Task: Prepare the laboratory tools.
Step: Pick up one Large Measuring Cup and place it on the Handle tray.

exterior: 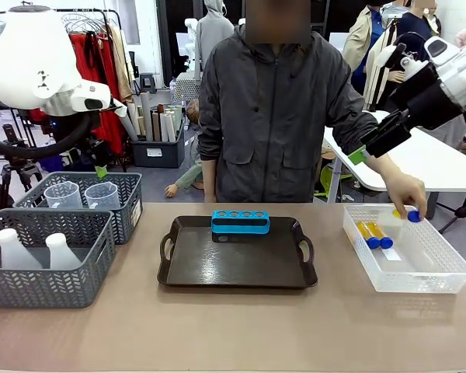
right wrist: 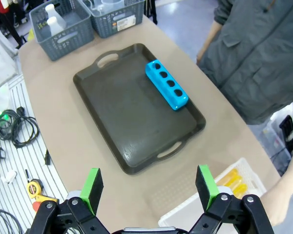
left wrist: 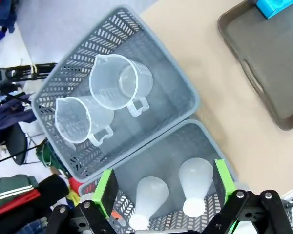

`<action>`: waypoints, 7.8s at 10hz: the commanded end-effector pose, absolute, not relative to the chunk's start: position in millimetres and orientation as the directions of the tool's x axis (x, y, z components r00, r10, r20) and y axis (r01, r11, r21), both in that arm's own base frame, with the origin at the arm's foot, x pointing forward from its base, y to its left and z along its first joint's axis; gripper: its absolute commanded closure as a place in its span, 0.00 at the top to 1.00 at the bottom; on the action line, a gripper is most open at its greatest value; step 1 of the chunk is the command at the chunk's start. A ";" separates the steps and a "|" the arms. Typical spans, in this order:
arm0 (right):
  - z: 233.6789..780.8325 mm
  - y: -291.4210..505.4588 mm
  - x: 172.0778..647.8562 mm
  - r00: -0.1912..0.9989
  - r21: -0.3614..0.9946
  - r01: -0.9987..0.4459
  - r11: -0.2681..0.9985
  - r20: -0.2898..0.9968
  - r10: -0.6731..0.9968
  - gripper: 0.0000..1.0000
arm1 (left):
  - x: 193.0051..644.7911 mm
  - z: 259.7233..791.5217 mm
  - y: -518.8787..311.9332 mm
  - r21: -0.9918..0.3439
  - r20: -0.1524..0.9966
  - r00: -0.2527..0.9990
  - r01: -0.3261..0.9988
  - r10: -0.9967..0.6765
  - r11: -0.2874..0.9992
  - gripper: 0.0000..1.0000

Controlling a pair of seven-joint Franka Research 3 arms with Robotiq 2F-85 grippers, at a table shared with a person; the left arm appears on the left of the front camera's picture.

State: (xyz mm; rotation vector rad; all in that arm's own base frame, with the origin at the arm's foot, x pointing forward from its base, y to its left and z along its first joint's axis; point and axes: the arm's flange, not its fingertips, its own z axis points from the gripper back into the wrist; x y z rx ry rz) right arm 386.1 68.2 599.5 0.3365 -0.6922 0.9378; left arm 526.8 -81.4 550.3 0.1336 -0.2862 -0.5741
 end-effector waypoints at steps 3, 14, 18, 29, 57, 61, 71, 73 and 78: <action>597.4 67.1 385.2 0.385 -0.013 -0.838 0.545 0.693 0.610 1.00 | 576.0 500.4 -68.2 0.133 0.201 0.888 0.394 -0.414 0.909 1.00; 597.4 67.1 385.2 0.385 -0.013 -0.838 0.545 0.693 0.610 1.00 | 627.0 378.4 -33.2 0.092 0.207 0.947 0.232 -0.247 0.968 1.00; 597.4 67.1 385.2 0.385 -0.013 -0.838 0.545 0.693 0.610 1.00 | 629.8 374.2 -29.7 0.119 0.262 0.932 0.226 -0.251 0.967 0.24; 597.4 67.1 385.2 0.385 -0.013 -0.838 0.545 0.693 0.610 1.00 | 585.5 534.9 -70.9 0.141 0.324 0.823 0.445 -0.466 0.884 0.00; 597.4 67.1 385.2 0.385 -0.013 -0.838 0.545 0.693 0.610 1.00 | 509.3 634.3 -281.9 0.057 0.372 0.313 0.932 -0.874 0.358 0.00; 597.4 67.1 385.2 0.385 -0.013 -0.838 0.545 0.693 0.610 1.00 | 509.3 634.3 -281.9 0.057 0.372 0.313 0.932 -0.874 0.358 0.00; 597.4 67.1 385.2 0.385 -0.013 -0.838 0.545 0.693 0.610 1.00 | 518.3 604.7 -377.4 0.029 0.261 0.142 0.988 -0.955 0.155 0.00; 597.4 67.1 385.2 0.385 -0.013 -0.838 0.545 0.693 0.610 1.00 | 530.3 568.3 -393.8 0.062 0.231 0.103 0.991 -0.967 0.121 0.00; 597.4 67.1 385.2 0.385 -0.013 -0.838 0.545 0.693 0.610 1.00 | 547.0 467.3 -429.6 0.068 0.192 0.014 0.997 -0.981 0.028 0.00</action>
